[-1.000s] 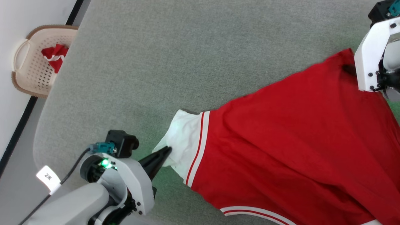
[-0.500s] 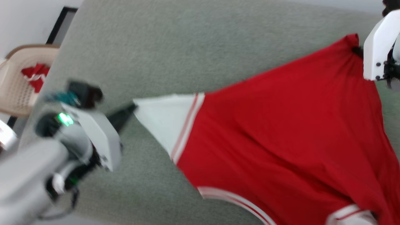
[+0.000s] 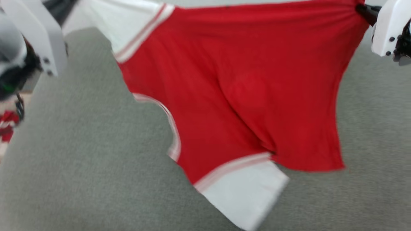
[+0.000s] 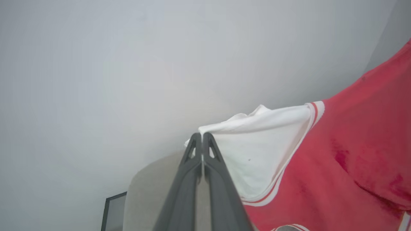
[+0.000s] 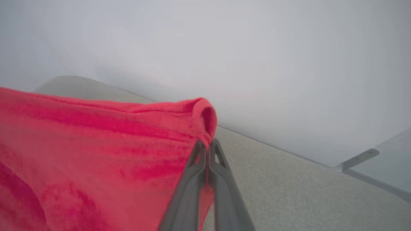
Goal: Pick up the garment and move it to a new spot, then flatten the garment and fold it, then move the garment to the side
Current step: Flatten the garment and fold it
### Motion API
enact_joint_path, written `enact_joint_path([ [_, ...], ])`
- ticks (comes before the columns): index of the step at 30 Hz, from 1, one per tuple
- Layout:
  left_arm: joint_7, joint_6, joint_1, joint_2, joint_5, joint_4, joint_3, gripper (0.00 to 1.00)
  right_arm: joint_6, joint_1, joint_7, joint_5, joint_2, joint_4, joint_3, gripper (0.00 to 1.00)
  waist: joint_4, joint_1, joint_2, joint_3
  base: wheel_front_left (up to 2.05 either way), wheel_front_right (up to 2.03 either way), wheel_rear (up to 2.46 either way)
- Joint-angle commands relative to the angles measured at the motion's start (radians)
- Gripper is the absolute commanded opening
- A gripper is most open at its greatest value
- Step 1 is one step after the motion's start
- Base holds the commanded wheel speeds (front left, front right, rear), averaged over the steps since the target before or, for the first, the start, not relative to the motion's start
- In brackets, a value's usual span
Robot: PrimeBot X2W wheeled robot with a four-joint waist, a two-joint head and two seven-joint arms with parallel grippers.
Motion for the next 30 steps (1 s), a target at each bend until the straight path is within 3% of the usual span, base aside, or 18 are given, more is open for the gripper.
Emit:
enact_joint_path([
  [1,0.012,-0.016,-0.046,-0.014,0.024,0.042,0.001,0.00,-0.002,-0.011,-0.013,-0.015,-0.001,-0.016,-0.013,0.00,-0.075,0.0000,-0.0001,-0.086,0.00,0.00,0.00],
  [9,0.039,-0.096,-0.226,-0.103,0.096,0.225,-0.006,0.00,-0.002,-0.036,-0.031,-0.048,0.023,-0.080,-0.073,0.00,-0.114,0.0000,-0.0001,-0.146,0.00,0.00,0.00],
  [16,-0.016,-0.148,-0.351,-0.158,0.159,0.362,-0.008,0.00,-0.002,-0.057,-0.044,-0.083,0.061,-0.118,-0.148,0.00,-0.132,0.0000,-0.0001,-0.161,0.00,0.00,0.00],
  [24,-0.090,-0.181,-0.453,-0.202,0.199,0.478,-0.010,0.00,-0.002,-0.066,-0.045,-0.141,0.087,-0.152,-0.211,0.00,-0.136,0.0000,-0.0001,-0.135,0.00,0.00,0.00],
  [30,-0.129,-0.193,-0.508,-0.222,0.201,0.520,-0.013,0.00,-0.002,-0.102,-0.043,-0.180,0.107,-0.169,-0.248,0.00,-0.133,0.0000,-0.0001,-0.048,0.00,0.00,0.00],
])
